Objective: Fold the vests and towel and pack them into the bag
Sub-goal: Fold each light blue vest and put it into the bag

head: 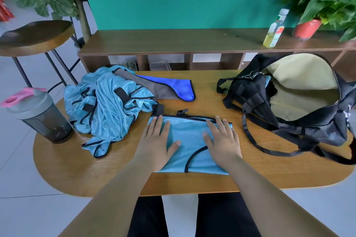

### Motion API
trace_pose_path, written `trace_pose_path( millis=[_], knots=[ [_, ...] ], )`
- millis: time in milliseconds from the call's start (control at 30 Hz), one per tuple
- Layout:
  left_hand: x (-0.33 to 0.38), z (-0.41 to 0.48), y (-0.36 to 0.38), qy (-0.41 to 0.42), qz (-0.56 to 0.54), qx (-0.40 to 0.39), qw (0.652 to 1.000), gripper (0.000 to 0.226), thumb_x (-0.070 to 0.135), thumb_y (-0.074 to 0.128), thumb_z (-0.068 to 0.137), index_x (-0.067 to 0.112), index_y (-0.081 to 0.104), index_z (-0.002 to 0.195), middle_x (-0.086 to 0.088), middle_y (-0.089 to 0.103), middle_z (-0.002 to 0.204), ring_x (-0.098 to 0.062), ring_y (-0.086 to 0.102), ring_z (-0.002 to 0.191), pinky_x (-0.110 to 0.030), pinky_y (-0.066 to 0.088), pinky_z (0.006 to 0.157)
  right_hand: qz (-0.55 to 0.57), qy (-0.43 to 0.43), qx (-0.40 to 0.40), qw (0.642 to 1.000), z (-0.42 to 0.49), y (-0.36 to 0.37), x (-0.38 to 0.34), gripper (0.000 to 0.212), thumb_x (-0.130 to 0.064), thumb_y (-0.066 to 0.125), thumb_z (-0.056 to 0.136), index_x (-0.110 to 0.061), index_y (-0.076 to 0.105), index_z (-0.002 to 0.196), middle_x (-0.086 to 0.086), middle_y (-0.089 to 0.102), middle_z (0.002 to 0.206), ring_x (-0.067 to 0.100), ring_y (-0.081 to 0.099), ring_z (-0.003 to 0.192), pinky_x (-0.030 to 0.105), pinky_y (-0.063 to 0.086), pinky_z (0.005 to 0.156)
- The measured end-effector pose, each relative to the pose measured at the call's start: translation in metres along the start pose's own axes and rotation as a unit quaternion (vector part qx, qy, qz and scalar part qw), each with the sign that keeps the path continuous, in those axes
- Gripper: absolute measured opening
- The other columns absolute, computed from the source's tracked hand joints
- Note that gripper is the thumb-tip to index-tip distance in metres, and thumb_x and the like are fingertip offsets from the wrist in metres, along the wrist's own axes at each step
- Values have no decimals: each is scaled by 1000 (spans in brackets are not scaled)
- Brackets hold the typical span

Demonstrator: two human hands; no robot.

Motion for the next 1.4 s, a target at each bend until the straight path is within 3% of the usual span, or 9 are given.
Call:
trace_pose_path(
  millis=[167, 367, 633, 800, 900, 1100, 1200, 1267, 1400],
  knots=[
    [25, -19, -21, 70, -44, 80, 993, 81, 67, -2, 105, 21, 25, 166, -1, 17, 175, -18, 0, 163, -41, 3, 132, 101, 58, 87, 989, -1, -36, 44, 49, -41, 42, 110, -30, 43, 158, -4, 35, 166, 26, 22, 153, 49, 31, 122],
    [109, -44, -13, 122, -80, 3, 989, 83, 73, 18, 103, 26, -1, 168, 2, -14, 175, -20, -18, 160, -44, -5, 132, 47, 101, -1, 994, 22, -45, 73, 62, -55, 49, 104, -25, 44, 158, 10, 42, 154, 34, 34, 143, 52, 40, 115],
    [155, -58, 9, 149, -22, 1, 989, 91, 77, 19, 100, 18, 2, 168, -11, -9, 175, -30, -12, 162, -52, -3, 130, 34, 100, -89, 990, 32, -46, 71, 61, -53, 68, 95, -21, 51, 145, 13, 45, 143, 33, 46, 132, 42, 49, 104],
    [147, -64, 8, 185, -23, 1, 983, 89, 78, 17, 101, 21, 2, 167, -5, -11, 176, -25, -15, 161, -49, -3, 131, 89, 71, -65, 991, 26, -51, 60, 44, -40, 74, 94, -22, 54, 129, 3, 62, 120, 14, 59, 89, 29, 47, 66],
    [145, -67, 6, 186, -30, 7, 982, 88, 78, 17, 101, 22, 1, 167, -3, -11, 176, -23, -15, 161, -47, -6, 131, 94, 70, -78, 990, 26, -49, 56, 60, -37, 72, 98, -25, 43, 148, 8, 61, 125, 13, 63, 78, 26, 45, 54],
    [155, -67, 2, 133, -30, 0, 991, 95, 80, 17, 98, 19, -7, 167, -12, -19, 173, -30, -21, 160, -49, -11, 129, 77, 75, -58, 992, 29, -47, 56, 47, -43, 69, 99, -27, 55, 141, 6, 63, 116, 14, 64, 78, 25, 43, 54],
    [169, -67, -2, 123, -45, -7, 991, 99, 81, 25, 97, 20, -9, 166, -14, -19, 173, -32, -19, 160, -49, -9, 130, 81, 63, -42, 994, 32, -49, 55, 42, -47, 73, 95, -25, 61, 130, 4, 63, 121, 18, 61, 96, 29, 49, 70],
    [178, -68, -1, 117, -56, -5, 992, 100, 82, 29, 95, 21, -7, 166, -16, -14, 174, -34, -14, 161, -52, -5, 130, 104, 56, -40, 992, 34, -51, 53, 36, -45, 75, 93, -26, 62, 121, 2, 64, 121, 17, 59, 104, 30, 50, 79],
    [181, -69, 4, 94, -74, 18, 993, 104, 86, 33, 90, 18, 13, 166, -19, 15, 173, -39, 15, 160, -55, 8, 129, 193, 74, -38, 978, 31, -58, 54, 32, -42, 79, 91, -27, 60, 112, -7, 60, 103, 14, 63, 91, 30, 51, 71]
  ],
)
Point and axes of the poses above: each hand's wrist, its own z-axis towards the middle knuckle, its own y-axis out of the palm, x = y × z, the point moved 8 cm from there along z, towards the middle knuckle
